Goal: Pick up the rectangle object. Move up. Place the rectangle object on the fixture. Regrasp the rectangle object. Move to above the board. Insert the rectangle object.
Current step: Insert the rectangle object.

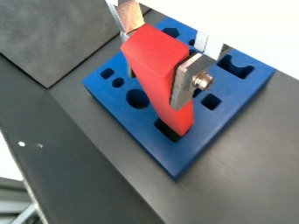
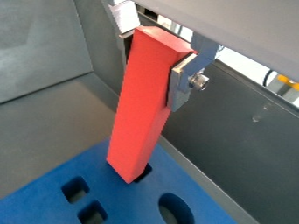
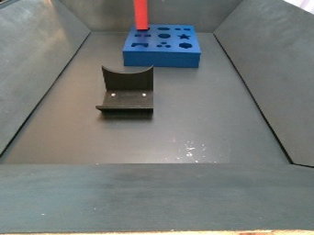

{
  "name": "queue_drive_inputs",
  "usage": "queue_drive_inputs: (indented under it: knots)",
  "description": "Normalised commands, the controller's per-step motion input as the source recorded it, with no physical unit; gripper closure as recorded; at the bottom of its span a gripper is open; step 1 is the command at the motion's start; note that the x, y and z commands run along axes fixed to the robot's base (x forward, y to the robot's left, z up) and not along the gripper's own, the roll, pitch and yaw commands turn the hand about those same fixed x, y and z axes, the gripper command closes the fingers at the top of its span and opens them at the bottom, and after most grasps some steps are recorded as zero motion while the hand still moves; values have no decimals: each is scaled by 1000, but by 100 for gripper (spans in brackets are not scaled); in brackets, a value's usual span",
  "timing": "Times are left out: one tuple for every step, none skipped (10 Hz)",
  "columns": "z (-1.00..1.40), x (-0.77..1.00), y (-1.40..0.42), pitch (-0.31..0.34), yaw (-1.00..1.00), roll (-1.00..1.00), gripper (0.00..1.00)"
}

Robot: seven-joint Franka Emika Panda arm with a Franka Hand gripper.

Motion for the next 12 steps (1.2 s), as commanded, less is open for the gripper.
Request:
queue_drive_inputs:
  knots:
    - [-23, -160, 0, 0, 0, -831, 100]
    - [-29, -77, 0, 0, 0, -869, 100]
    - [-74, -80, -54, 0, 0, -917, 100]
    - [-43, -49, -54, 0, 0, -994, 100]
    - [0, -23, -49, 0, 0, -1000, 100]
    - [0, -11, -51, -11, 0, -1000, 100]
    - [0, 0, -31, -80, 0, -1000, 100]
    - [20, 0, -63, -154, 0, -1000, 100]
    - [77, 0, -51, -154, 0, -1000, 100]
    - [160, 0, -17, -177, 9, -1000, 100]
    - [157, 0, -9, -177, 6, -1000, 100]
    - [140, 0, 0, -146, 11, -1000, 100]
